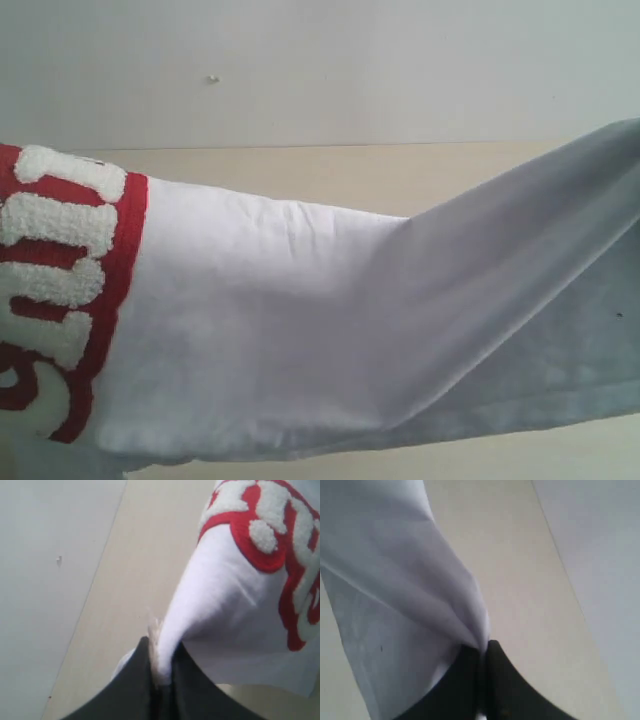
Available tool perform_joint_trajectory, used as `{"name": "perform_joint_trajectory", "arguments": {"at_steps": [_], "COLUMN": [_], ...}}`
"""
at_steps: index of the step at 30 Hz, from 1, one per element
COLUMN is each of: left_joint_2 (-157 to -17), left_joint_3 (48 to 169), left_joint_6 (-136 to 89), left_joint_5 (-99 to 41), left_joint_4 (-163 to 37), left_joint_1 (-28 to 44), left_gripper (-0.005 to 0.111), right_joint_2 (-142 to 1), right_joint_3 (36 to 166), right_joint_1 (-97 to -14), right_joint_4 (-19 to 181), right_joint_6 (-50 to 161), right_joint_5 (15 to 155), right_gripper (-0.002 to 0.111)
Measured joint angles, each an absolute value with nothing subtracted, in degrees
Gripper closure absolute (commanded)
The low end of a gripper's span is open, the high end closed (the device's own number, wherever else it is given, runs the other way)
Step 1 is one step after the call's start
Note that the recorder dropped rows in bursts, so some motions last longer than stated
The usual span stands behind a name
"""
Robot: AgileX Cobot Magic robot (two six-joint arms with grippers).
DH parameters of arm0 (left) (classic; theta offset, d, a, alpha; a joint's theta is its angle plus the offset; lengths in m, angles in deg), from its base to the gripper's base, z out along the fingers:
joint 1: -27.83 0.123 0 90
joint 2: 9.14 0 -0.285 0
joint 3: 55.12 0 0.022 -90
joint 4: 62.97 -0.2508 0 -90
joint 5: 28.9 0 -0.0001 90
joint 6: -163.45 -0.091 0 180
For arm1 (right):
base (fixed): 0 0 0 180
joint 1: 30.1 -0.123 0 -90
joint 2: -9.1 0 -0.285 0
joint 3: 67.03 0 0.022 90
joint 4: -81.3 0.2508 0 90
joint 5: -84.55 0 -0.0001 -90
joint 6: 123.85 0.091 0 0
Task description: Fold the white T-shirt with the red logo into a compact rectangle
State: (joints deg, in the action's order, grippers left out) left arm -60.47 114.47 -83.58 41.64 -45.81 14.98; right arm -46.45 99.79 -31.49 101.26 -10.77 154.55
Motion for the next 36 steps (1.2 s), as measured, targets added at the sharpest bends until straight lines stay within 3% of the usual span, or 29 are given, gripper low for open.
{"name": "perform_joint_trajectory", "arguments": {"at_steps": [10,20,30,36], "left_joint_2": [-48.19,-44.39,-62.00,-77.15], "left_joint_3": [114.47,114.47,103.76,99.80], "left_joint_6": [-62.86,-52.73,-51.24,-49.92], "left_joint_5": [41.74,42.10,41.76,32.87], "left_joint_4": [-46.42,-48.42,-63.72,-73.50], "left_joint_1": [5.59,3.55,2.23,2.23], "left_gripper": [0.107,0.107,0.107,0.107], "right_joint_2": [-38.73,-35.20,-50.00,-61.88], "right_joint_3": [99.79,99.79,92.85,87.88], "right_joint_1": [-37.31,-41.34,-41.34,-41.34], "right_joint_4": [103.26,100.66,94.97,87.54], "right_joint_6": [-1.27,4.47,4.76,4.76], "right_joint_5": [154.83,155.19,154.27,144.63], "right_gripper": [0.108,0.108,0.108,0.108]}}
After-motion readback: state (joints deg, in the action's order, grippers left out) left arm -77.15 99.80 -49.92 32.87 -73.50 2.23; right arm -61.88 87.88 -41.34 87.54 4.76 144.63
